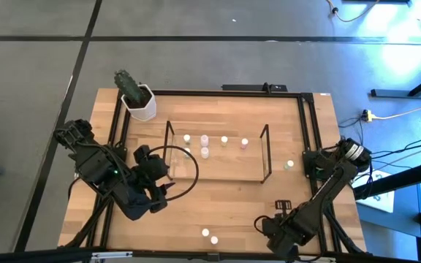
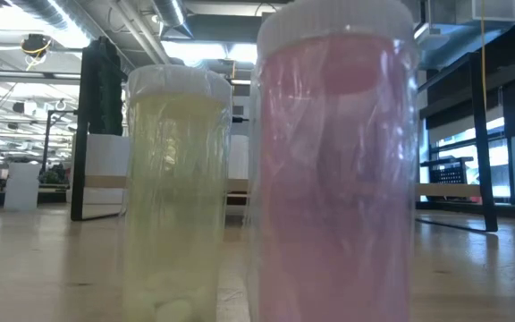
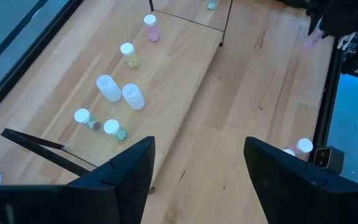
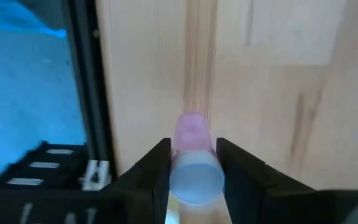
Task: Pick and place medicine bottles onto shelf by color
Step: Put the right pink pill bottle aligned with the other pink pill bottle on the shelf
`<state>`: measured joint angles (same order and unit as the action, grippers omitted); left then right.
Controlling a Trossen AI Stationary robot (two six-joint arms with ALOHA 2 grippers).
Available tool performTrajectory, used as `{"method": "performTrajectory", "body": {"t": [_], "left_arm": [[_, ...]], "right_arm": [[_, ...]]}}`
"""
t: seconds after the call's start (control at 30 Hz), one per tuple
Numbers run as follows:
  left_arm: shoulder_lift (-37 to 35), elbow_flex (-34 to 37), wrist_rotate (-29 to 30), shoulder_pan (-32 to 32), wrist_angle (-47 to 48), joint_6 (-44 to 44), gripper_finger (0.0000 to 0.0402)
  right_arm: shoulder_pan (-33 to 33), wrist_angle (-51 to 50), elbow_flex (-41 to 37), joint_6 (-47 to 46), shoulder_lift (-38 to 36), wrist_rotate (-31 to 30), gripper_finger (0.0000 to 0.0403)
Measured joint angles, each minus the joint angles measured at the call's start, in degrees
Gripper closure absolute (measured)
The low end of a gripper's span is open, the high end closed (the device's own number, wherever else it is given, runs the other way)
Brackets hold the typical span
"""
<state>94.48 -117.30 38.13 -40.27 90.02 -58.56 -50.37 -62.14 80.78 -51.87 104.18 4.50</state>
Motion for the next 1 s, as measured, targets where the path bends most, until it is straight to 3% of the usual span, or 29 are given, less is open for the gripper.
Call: {"method": "performTrajectory", "body": {"t": [0.53, 0.73, 1.0], "left_arm": [[0.0, 0.0, 0.11, 0.02, 0.0, 0.69, 0.0161], [0.0, 0.0, 0.18, 0.02, 0.0, 0.69, 0.0161], [0.0, 0.0, 1.43, 0.14, -0.06, 0.61, 0.0161]], "right_arm": [[10.78, -22.57, 26.96, 0.94, -0.02, -2.1, 0.0285], [17.88, -27.38, 35.76, 3.26, -0.09, -6.49, 0.0284], [30.78, -27.81, 38.78, 21.31, -0.24, -8.04, 0.0284]]}}
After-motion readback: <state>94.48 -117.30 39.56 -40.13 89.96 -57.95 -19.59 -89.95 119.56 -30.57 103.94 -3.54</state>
